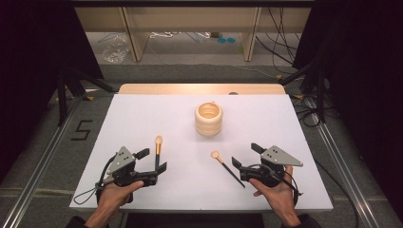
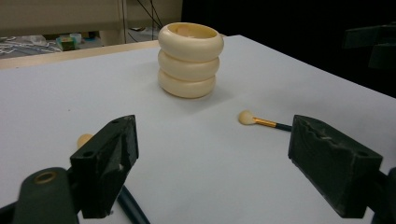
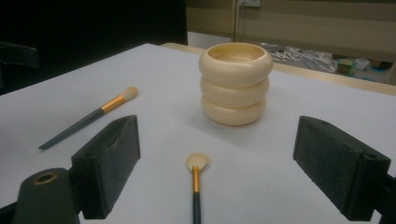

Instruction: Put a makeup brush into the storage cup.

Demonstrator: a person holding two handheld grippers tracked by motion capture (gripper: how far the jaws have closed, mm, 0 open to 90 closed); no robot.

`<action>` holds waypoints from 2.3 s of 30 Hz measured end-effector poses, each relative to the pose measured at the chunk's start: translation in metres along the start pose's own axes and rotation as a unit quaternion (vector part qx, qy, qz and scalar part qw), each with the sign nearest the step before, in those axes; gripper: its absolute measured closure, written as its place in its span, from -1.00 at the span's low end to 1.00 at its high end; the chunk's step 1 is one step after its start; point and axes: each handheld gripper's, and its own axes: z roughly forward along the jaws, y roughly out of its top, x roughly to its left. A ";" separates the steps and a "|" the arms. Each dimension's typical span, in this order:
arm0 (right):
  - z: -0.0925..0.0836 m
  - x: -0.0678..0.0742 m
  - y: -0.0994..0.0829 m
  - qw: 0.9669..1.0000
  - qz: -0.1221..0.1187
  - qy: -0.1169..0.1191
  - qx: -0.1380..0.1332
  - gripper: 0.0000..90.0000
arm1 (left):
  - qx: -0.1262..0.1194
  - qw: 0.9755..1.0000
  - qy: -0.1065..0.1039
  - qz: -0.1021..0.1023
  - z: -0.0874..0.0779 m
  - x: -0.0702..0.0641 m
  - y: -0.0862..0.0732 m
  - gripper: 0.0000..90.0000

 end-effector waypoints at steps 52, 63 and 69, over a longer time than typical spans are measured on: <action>0.048 -0.001 0.024 0.970 -0.086 0.054 0.220 -0.56 | 0.003 1.000 0.006 -0.019 -0.001 0.001 -0.001 -0.65; 0.071 -0.001 0.026 0.950 -0.104 0.067 0.287 -0.44 | 0.002 1.000 0.008 -0.020 -0.001 0.001 0.000 -0.65; 0.077 -0.004 0.028 0.939 -0.111 0.072 0.319 -0.42 | 0.003 1.000 0.006 -0.011 -0.001 0.003 0.000 -0.65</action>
